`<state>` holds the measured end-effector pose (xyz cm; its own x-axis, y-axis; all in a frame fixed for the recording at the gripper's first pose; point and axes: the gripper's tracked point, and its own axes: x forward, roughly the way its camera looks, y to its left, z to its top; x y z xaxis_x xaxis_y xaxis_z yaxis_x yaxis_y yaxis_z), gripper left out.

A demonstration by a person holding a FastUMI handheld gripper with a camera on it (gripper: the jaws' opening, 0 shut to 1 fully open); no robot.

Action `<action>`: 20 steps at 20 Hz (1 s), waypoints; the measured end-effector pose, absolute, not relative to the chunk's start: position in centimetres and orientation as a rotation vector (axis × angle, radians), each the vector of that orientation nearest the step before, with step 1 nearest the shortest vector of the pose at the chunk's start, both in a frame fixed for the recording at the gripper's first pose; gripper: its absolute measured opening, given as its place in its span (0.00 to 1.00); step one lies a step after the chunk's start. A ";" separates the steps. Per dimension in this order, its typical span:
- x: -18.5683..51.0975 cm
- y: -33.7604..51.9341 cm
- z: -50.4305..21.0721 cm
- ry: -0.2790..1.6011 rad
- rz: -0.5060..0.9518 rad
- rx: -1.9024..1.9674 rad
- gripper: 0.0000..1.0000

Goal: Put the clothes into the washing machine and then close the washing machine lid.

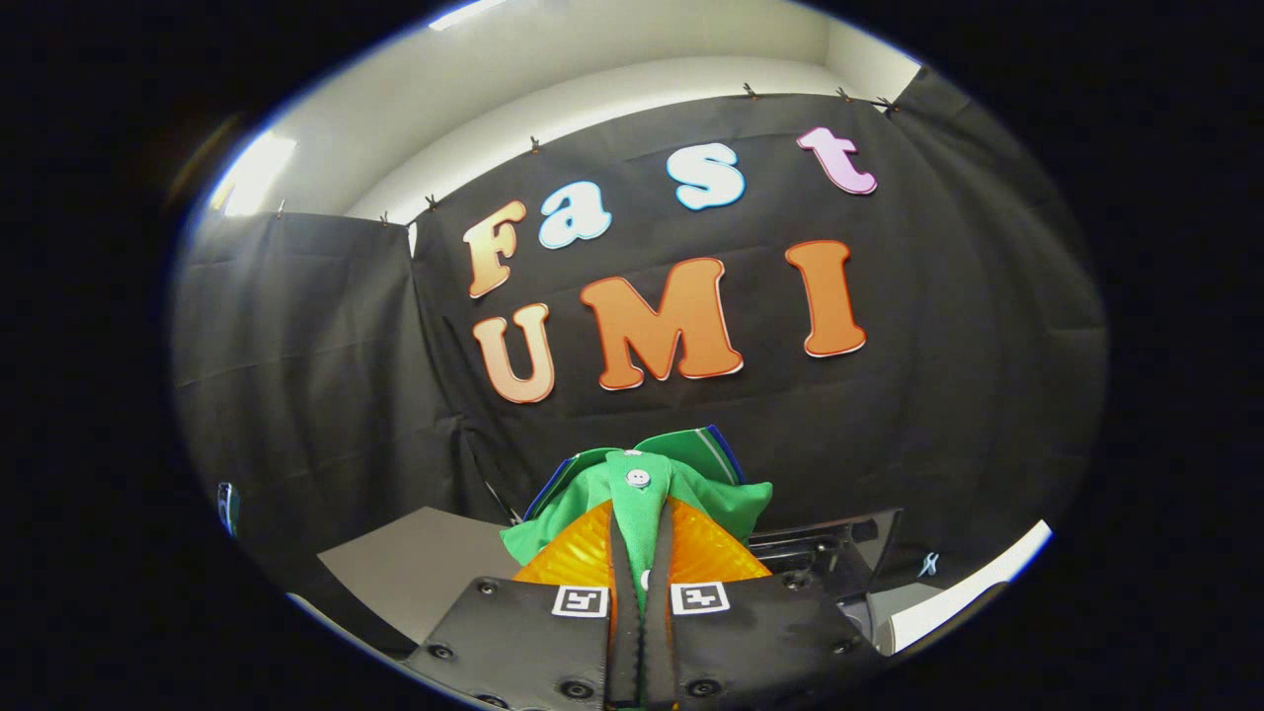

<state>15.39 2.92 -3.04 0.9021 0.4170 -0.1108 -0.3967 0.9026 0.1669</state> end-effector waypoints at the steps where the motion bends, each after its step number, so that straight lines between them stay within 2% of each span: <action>1: 16.1 1.3 -3.6 0.156 0.405 0.132 0.10; 7: 19.1 -4.2 -9.8 0.274 0.357 0.098 0.10; 13: 20.9 -4.9 -18.3 0.436 0.380 0.140 0.10; 20: 19.7 -4.4 -32.5 0.706 0.395 0.119 0.10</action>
